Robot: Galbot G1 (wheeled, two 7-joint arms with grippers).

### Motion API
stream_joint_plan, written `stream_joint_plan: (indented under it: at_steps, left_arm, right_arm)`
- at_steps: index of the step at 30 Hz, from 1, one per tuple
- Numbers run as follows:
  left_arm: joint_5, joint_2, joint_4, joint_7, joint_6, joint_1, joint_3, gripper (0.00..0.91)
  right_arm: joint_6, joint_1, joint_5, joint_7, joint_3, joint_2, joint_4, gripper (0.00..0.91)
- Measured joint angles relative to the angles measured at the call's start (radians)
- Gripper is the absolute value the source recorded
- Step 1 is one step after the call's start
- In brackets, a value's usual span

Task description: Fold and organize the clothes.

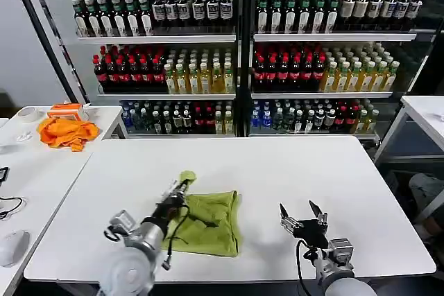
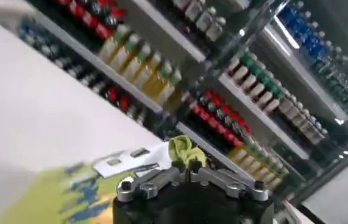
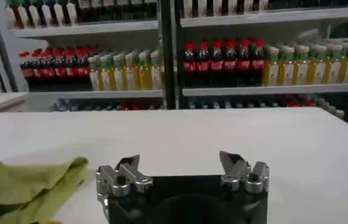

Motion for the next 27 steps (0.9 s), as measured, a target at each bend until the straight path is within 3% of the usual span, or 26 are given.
stream_joint_plan:
  at_steps: [1,2,3,18,27]
  left_arm:
    - [0.005,-0.007,0.010,0.001,0.000,-0.004,0.014,0.181]
    - [0.009,-0.012,0.018,0.002,0.001,-0.007,0.027,0.484]
    - [0.015,-0.016,0.026,0.004,0.002,-0.009,0.037,0.907]
    - [0.148,-0.029,0.058,0.089,0.018,-0.010,0.113,0.907]
    - [0.203,0.018,0.016,0.090,0.021,0.040,0.028,0.907]
  right_arm:
    - [0.000,0.001,0.000,0.000,0.001,0.000,0.000,0.907]
    - [0.000,0.002,0.001,0.000,0.001,-0.001,0.000,0.907]
    - [0.000,0.002,0.001,0.000,0.002,-0.002,-0.001,0.907]
    - [0.001,-0.003,0.000,0.000,0.003,-0.002,0.001,0.907]
    - [0.002,-0.006,-0.001,-0.003,0.001,0.002,0.009,0.907]
